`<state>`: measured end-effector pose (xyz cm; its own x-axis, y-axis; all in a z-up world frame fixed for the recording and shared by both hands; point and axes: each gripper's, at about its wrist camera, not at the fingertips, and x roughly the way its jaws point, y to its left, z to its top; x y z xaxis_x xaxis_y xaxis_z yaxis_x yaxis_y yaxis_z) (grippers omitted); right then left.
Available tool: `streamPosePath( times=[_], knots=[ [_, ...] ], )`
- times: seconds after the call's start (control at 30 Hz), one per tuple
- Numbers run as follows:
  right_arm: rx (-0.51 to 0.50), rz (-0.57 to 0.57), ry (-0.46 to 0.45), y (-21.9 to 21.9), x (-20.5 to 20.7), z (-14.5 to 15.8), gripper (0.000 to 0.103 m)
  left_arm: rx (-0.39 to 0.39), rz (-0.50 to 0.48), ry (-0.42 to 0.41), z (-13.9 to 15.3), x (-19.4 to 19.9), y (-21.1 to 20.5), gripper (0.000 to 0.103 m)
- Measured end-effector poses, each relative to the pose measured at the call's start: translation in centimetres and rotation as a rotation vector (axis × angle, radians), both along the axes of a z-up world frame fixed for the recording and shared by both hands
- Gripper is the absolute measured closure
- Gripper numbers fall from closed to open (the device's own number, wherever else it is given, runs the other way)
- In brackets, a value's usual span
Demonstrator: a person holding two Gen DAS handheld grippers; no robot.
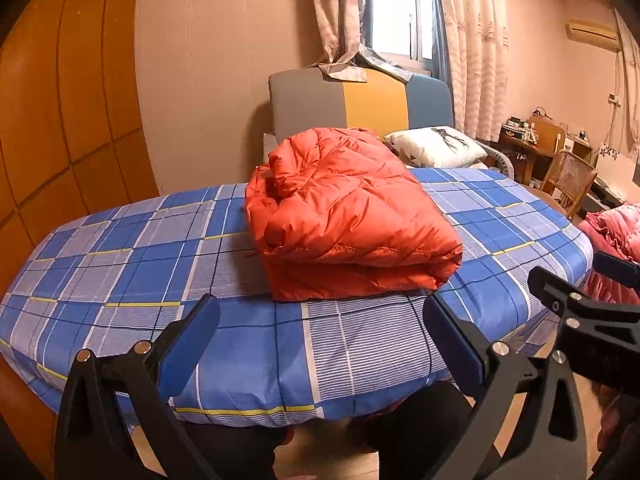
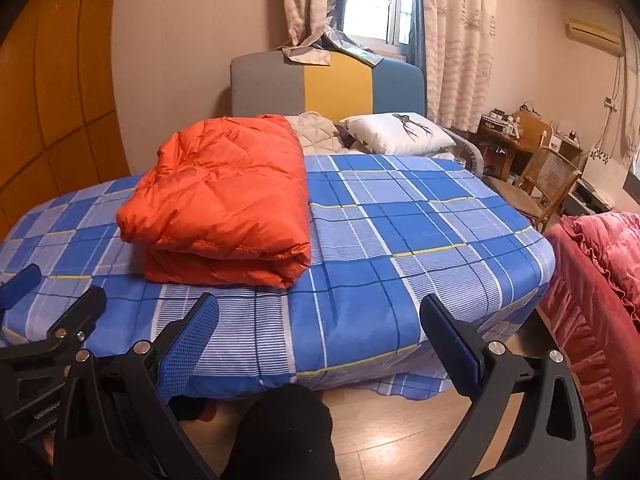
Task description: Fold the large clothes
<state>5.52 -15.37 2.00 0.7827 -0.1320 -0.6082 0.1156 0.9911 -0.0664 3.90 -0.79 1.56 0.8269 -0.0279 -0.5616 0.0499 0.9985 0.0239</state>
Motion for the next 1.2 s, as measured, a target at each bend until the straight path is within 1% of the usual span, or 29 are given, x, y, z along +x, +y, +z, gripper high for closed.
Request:
streamPosePath(
  times=[0.37,0.8,1.2],
  knots=[
    [-0.004,0.006,0.013,0.2,0.3,-0.5,0.003,-0.010,0.006,0.024,-0.6,0.5,0.4,0.002],
    [-0.016,0.024,0.017,1.1,0.4,-0.9,0.003,-0.020,0.017,0.019,-0.7,0.4,0.9,0.002],
    [-0.002,0.029,0.019,1.0,0.3,-1.0,0.003,-0.022,0.023,0.016,-0.8,0.2,1.0,0.002]
  ],
)
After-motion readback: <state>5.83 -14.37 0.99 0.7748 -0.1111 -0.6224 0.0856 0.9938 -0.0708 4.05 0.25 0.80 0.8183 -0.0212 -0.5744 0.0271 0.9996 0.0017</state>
